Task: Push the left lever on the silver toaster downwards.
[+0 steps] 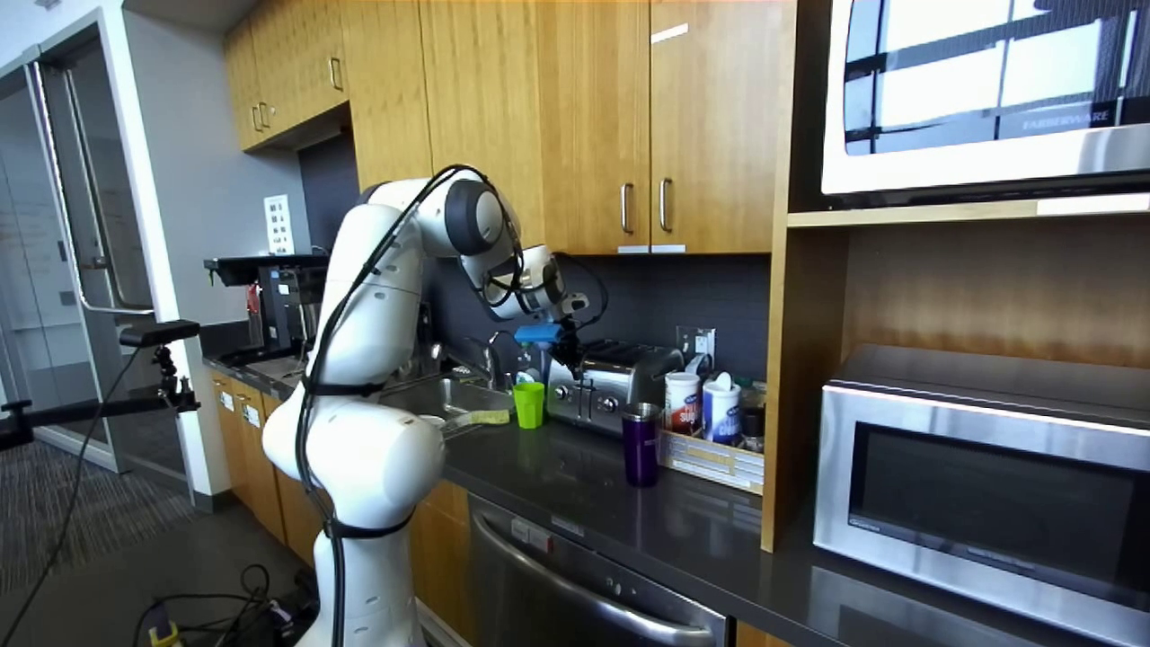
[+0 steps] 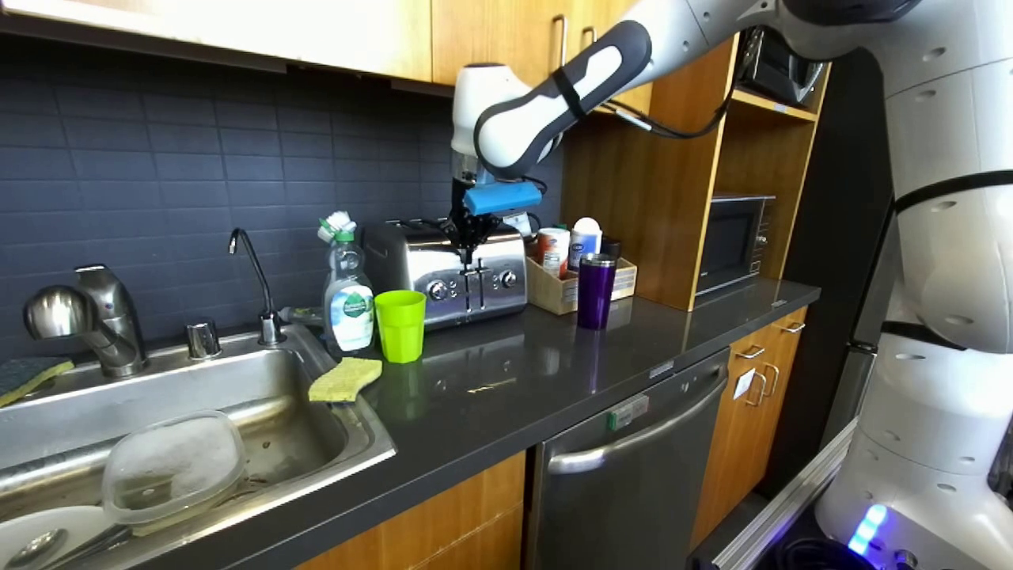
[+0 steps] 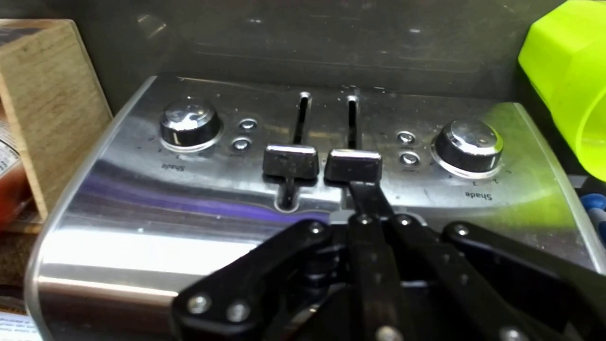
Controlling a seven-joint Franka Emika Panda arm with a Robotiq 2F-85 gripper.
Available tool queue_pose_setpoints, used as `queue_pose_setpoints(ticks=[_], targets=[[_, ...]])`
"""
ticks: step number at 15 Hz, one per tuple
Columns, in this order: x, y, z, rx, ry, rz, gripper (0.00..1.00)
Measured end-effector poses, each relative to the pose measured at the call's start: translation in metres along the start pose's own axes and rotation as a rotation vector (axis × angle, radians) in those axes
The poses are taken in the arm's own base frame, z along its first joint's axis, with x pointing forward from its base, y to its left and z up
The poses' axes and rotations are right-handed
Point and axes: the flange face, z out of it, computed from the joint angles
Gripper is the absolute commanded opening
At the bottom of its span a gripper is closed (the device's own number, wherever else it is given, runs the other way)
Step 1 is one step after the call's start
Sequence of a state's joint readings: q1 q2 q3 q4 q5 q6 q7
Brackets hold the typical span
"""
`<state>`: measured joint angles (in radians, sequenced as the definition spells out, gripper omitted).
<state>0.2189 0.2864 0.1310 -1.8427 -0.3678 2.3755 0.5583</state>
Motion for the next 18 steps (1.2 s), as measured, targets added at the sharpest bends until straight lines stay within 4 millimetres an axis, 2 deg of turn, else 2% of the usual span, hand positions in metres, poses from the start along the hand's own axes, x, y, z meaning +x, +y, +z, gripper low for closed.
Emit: queue_pose_setpoints(ticks=[18], targets=[[0.000,0.012,0.035,0.047,-0.115,0.073,0.00]])
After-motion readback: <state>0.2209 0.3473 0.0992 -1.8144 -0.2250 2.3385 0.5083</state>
